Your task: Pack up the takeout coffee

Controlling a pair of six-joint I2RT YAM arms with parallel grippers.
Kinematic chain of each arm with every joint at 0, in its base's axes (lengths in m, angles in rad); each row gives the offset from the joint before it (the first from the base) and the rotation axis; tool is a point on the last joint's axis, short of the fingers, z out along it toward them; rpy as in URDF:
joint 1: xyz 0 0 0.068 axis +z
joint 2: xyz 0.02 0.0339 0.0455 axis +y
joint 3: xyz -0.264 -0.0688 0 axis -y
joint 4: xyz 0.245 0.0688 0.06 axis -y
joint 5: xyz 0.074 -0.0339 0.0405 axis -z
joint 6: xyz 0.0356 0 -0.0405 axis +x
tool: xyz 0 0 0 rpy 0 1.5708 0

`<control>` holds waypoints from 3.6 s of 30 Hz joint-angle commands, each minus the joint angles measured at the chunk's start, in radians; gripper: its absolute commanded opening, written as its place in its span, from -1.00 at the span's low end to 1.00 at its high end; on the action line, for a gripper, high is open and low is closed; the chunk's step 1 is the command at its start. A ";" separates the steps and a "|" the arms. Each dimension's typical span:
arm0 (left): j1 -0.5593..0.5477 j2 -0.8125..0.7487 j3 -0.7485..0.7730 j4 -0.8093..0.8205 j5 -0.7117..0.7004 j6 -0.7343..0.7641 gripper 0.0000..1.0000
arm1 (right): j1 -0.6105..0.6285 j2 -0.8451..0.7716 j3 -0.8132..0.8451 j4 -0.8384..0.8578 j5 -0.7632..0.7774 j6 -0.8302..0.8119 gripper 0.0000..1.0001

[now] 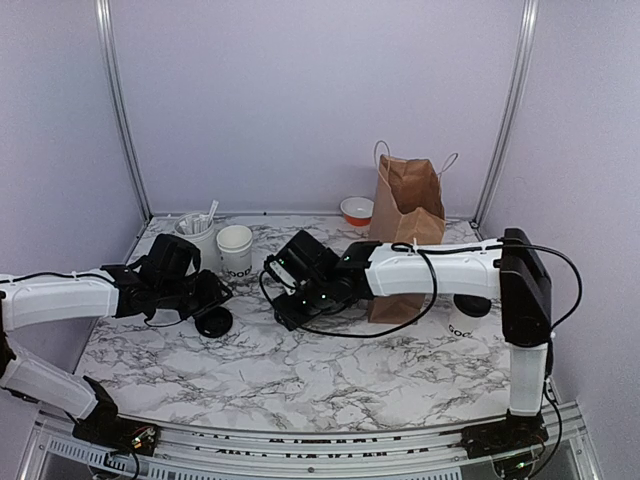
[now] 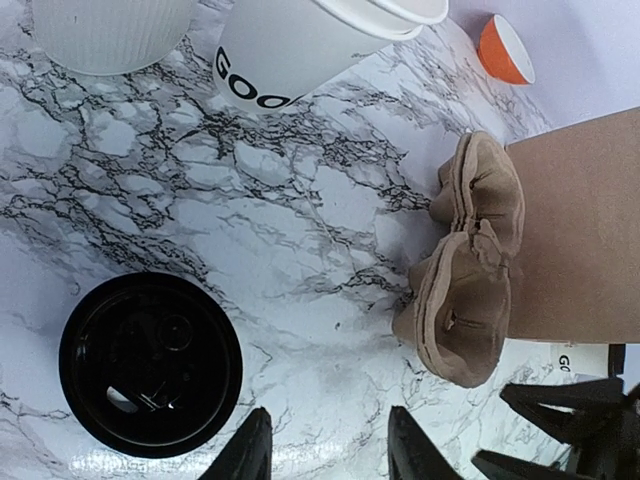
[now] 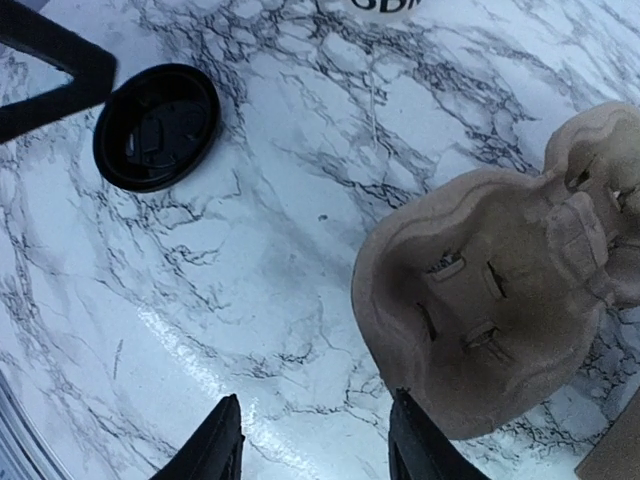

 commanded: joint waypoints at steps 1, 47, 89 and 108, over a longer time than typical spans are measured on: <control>0.006 -0.050 -0.057 0.042 -0.004 -0.027 -0.18 | -0.033 0.076 0.098 -0.073 -0.067 -0.063 -0.05; 0.009 -0.055 -0.107 0.115 0.086 -0.014 -0.20 | -0.076 0.282 0.355 -0.169 -0.007 -0.110 -0.48; 0.006 0.185 -0.105 0.447 0.293 -0.154 -0.20 | -0.035 0.174 0.329 -0.157 -0.086 -0.026 -0.90; -0.016 0.312 -0.045 0.554 0.345 -0.206 -0.17 | -0.016 0.193 0.339 -0.157 -0.084 -0.021 -0.97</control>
